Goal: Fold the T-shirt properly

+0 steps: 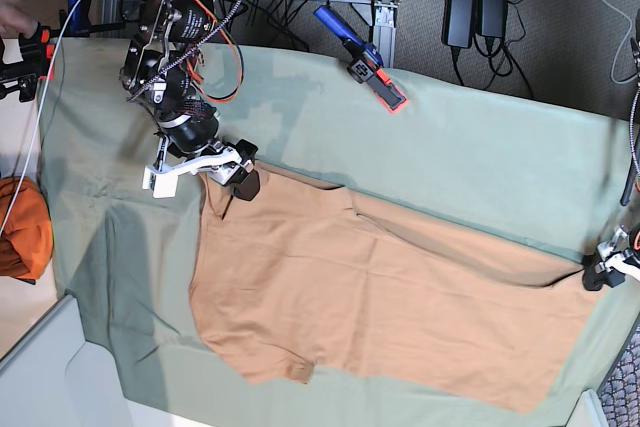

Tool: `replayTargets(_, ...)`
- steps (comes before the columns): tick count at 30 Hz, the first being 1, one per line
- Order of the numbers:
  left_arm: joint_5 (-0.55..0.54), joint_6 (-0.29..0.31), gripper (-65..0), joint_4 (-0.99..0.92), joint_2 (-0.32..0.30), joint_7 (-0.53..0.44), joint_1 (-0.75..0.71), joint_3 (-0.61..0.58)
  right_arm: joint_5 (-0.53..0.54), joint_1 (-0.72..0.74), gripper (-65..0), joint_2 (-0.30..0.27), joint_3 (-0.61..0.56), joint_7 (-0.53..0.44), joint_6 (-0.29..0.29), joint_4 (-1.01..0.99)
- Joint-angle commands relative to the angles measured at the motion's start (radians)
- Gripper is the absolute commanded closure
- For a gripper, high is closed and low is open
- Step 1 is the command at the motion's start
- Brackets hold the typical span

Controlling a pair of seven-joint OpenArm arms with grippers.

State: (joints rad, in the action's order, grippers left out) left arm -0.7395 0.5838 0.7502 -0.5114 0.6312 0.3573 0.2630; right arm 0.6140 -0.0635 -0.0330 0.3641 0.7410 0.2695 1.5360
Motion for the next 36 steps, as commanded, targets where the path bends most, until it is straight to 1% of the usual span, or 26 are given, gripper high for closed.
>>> replayTargets(1, -0.008, 0.011, -41.4, 0.013, -0.015, -0.017, 0.023, 0.005, 0.005, 0.005, -41.1, 0.0, -0.006, 0.03, 0.076, 0.006)
replayTargets(4, -0.001, 0.011, -41.0, 0.013, -0.016, -0.029, 0.023, 0.005, 0.008, 0.005, -41.1, 0.0, -0.006, 0.03, 0.076, 0.006)
replayTargets(5, 0.0, 0.011, -39.5, 0.013, -0.016, -0.029, 0.023, 0.005, 0.008, 0.005, -40.5, 0.0, -0.006, 0.03, 0.076, 0.007)
replayTargets(6, 0.001, 0.011, -35.6, 0.013, -0.015, -0.029, 0.023, 0.005, 0.009, 0.005, -38.2, 0.0, -0.006, 0.03, 0.076, 0.006)
replayTargets(7, 0.004, 0.011, -29.3, 0.013, -0.015, -0.029, 0.023, 0.005, 0.016, 0.005, -33.8, 0.0, -0.006, 0.03, 0.076, 0.006)
replayTargets(9, 0.021, 0.012, -13.6, 0.013, -0.015, -0.029, 0.023, 0.005, 0.039, 0.005, -21.0, 0.0, -0.006, 0.03, 0.076, 0.006)
replayTargets(10, 0.023, 0.012, -9.0, 0.013, -0.015, -0.03, 0.023, 0.005, 0.047, 0.005, -14.0, 0.0, -0.006, 0.03, 0.076, 0.006)
replayTargets(11, 0.023, 0.012, -7.0, 0.013, -0.016, -0.033, 0.023, 0.005, 0.048, 0.005, -8.3, 0.0, -0.006, 0.03, 0.076, 0.006)
replayTargets(13, 0.023, 0.013, -4.6, 0.013, -0.016, -0.04, 0.023, 0.005, 0.047, 0.005, -1.1, 0.0, -0.006, 0.03, 0.076, 0.006)
replayTargets(14, 0.023, 0.013, -3.2, 0.013, -0.016, -0.042, 0.023, 0.005, 0.047, 0.005, 0.0, 0.0, -0.006, 0.03, 0.076, 0.006)
replayTargets(16, 0.023, 0.016, 0.0, 0.013, -0.016, -0.043, 0.025, 0.005, 0.047, 0.005, 0.0, 0.0, -0.006, 0.03, 0.076, 0.006)
replayTargets(17, 0.023, 0.037, 0.0, 0.014, -0.018, -0.044, 0.026, 0.005, 0.047, 0.005, 0.0, 0.0, -0.006, 0.03, 0.076, 0.006)
replayTargets(19, 0.018, 0.113, 0.0, 0.014, -0.022, -0.043, 0.025, 0.005, 0.048, 0.005, 0.0, 0.0, -0.006, 0.03, 0.083, 0.006)
replayTargets(21, 0.011, 0.114, 0.0, 0.014, -0.026, -0.037, 0.025, 0.005, 0.049, 0.005, 0.0, 0.0, -0.006, 0.031, 0.109, 0.006)
replayTargets(22, -0.003, 0.114, 0.0, 0.014, -0.028, -0.028, 0.025, 0.005, 0.051, 0.005, 0.0, 0.0, -0.006, 0.03, 0.113, 0.007)
replayTargets(27, -0.076, 0.114, 0.0, 0.014, -0.049, 0.021, 0.025, 0.005, 0.076, 0.005, 0.0, -0.003, -0.005, 0.047, 0.114, 0.007)
replayTargets(31, -0.081, 0.114, 0.0, 0.014, -0.06, 0.035, 0.025, 0.005, 0.087, 0.005, 0.0, -0.016, -0.005, 0.053, 0.129, 0.01)
replayTargets(36, -0.194, 0.114, 0.0, 0.014, -0.072, 0.147, 0.025, 0.005, 0.086, 0.0, 0.0, -0.029, -0.005, 0.061, 0.129, 0.028)
